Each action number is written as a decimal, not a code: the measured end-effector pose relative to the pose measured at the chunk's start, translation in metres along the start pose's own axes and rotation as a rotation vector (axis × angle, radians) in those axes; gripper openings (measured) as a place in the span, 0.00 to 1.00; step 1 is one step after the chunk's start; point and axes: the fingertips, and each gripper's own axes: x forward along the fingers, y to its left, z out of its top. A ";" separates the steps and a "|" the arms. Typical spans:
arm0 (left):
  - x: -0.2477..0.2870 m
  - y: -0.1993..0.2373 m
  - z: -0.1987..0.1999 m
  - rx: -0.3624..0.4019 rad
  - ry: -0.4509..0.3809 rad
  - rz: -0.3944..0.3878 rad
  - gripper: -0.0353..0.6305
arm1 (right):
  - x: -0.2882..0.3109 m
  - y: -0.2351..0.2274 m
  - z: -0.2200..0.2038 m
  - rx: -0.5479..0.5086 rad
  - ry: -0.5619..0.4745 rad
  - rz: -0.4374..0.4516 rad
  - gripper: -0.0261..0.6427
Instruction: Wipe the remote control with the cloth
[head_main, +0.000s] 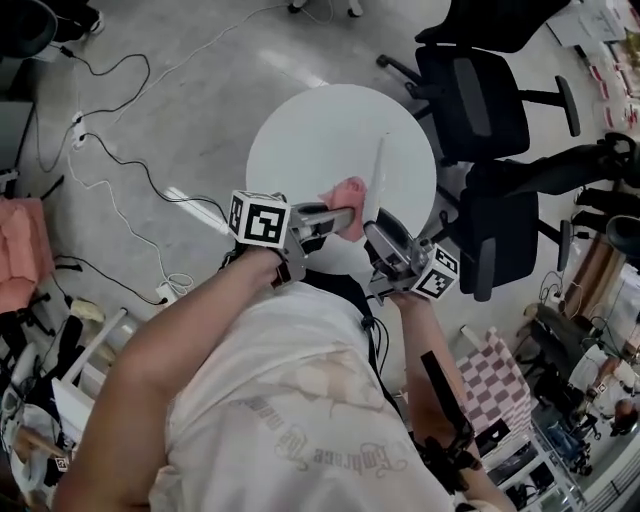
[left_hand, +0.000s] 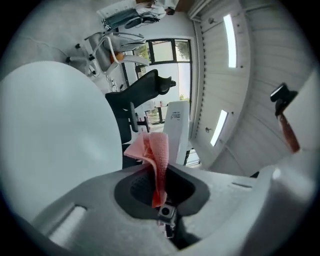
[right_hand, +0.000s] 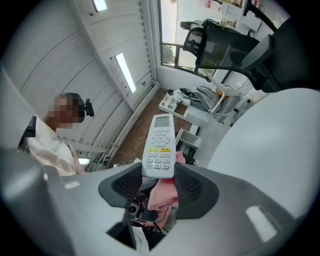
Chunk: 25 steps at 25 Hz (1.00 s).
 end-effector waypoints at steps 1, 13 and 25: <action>-0.001 -0.005 0.003 -0.016 -0.013 -0.024 0.09 | 0.005 0.003 0.001 -0.011 0.011 0.007 0.35; -0.027 0.001 0.034 -0.057 -0.081 -0.034 0.09 | 0.028 -0.013 -0.020 -0.090 0.153 -0.080 0.35; -0.043 0.000 0.120 -0.089 -0.225 -0.077 0.09 | 0.028 -0.023 -0.036 -0.130 0.266 -0.107 0.35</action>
